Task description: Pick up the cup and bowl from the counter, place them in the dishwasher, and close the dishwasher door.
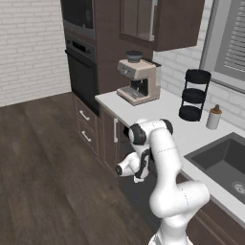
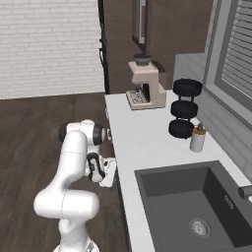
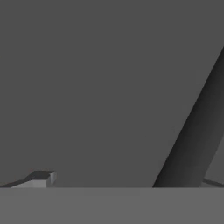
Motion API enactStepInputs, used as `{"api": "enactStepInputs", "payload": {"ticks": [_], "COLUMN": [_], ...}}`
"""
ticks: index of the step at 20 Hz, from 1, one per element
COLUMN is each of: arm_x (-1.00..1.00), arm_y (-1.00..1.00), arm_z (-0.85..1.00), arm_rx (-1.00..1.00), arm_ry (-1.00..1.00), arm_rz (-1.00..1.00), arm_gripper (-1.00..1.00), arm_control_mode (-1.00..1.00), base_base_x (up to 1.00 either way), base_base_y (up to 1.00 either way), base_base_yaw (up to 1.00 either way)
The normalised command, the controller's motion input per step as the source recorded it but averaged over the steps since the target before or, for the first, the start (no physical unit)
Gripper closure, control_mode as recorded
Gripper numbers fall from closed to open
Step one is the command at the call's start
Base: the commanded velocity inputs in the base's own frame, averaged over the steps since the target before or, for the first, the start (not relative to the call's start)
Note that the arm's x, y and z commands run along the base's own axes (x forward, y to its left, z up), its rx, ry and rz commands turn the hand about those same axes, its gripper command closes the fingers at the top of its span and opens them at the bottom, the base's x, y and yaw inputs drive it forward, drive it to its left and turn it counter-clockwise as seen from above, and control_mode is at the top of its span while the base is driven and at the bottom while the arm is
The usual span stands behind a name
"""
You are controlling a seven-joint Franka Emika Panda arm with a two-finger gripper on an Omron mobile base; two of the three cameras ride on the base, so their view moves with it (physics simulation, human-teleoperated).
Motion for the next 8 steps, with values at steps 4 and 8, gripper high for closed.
{"api": "enactStepInputs", "payload": {"ticks": [4,8], "arm_x": [0.92,0.27], "arm_y": [-0.85,-0.29], "arm_z": [-0.42,-0.18], "arm_rx": [0.0,0.01], "arm_ry": [0.28,0.16], "arm_rz": [0.17,0.14], "arm_gripper": [-1.0,-1.0], "arm_control_mode": [-1.0,-1.0], "base_base_x": [0.0,0.0], "base_base_y": [0.0,0.0], "base_base_yaw": [0.0,0.0]}}
